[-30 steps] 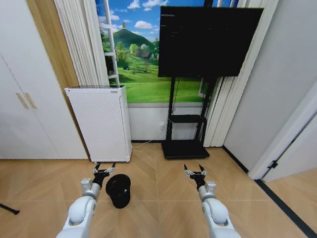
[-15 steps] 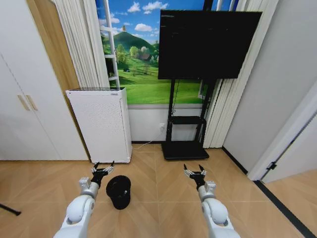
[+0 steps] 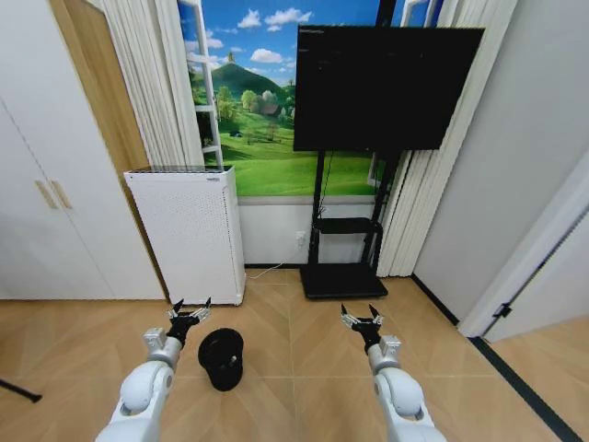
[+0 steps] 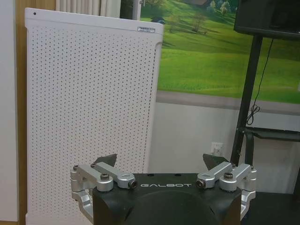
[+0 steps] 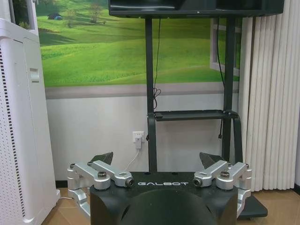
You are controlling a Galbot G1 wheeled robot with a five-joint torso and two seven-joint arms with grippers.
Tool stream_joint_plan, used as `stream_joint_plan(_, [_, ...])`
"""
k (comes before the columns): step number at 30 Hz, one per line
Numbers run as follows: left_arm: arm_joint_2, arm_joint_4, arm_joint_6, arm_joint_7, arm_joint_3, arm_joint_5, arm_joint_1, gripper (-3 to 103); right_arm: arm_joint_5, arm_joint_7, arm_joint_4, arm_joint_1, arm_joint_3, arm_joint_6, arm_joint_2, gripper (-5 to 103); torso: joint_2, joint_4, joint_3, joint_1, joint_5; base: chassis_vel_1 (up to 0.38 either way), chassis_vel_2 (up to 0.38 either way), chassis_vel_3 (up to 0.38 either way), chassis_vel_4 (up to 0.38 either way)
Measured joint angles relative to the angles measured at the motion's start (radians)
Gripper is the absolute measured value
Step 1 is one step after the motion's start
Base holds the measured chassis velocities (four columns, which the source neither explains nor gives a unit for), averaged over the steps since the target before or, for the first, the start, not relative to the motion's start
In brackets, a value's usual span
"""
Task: Pick up the trash bin and place the garbage on the floor into it.
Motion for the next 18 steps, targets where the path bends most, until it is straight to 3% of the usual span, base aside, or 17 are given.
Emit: stream_joint_plan(18, [0.004, -0.015, 0.003, 0.0, 0.003, -0.003, 0.004, 100, 0.003, 0.0, -0.004, -0.001, 0.008, 0.001, -0.002, 100, 0.085, 0.0, 0.048, 0.037, 0.0001, 0.0, 0.0, 0.0, 0.0])
